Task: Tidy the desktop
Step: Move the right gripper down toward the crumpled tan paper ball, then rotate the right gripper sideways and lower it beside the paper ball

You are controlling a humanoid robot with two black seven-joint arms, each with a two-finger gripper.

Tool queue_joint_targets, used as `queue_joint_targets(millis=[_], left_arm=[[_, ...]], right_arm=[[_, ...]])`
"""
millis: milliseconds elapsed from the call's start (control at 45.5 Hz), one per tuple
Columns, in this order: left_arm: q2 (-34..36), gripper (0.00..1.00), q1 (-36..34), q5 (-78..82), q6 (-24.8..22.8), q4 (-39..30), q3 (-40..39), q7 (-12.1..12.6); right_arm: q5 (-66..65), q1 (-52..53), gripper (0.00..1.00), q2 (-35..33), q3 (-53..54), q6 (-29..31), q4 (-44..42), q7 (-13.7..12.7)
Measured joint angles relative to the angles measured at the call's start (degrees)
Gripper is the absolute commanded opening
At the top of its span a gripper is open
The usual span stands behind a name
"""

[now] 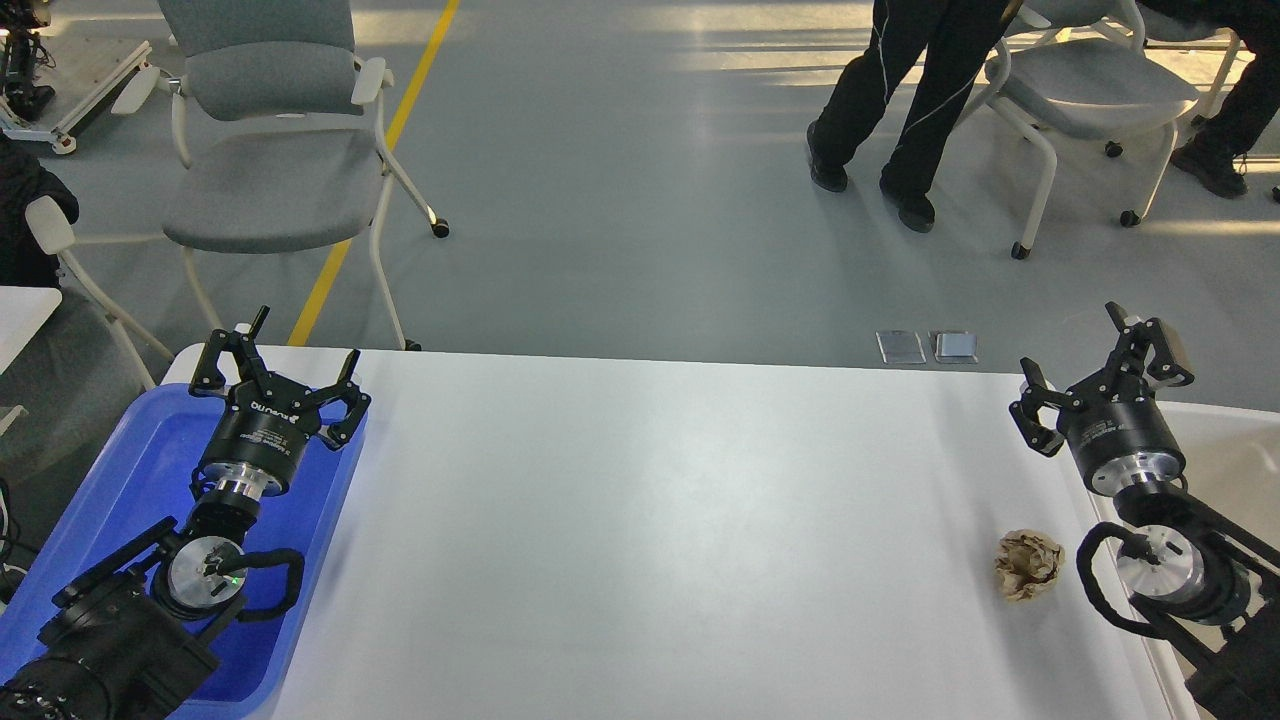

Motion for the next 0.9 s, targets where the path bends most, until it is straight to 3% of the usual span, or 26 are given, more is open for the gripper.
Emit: queue_joint_targets(millis=[395,900], left_arm=[[0.0,1.0,0.0,0.1,-0.4,-0.1,0.1,0.1],[0.0,1.0,-0.1,0.2,-0.5,-0.1,0.2,0.1]], right_arm=[[-3.8,1.0,1.0,-5.7,-4.2,-0.4,5.3,0.5],[-21.5,13.5,1.0,-20.8,-27.4,-1.0,14.7,0.5]])
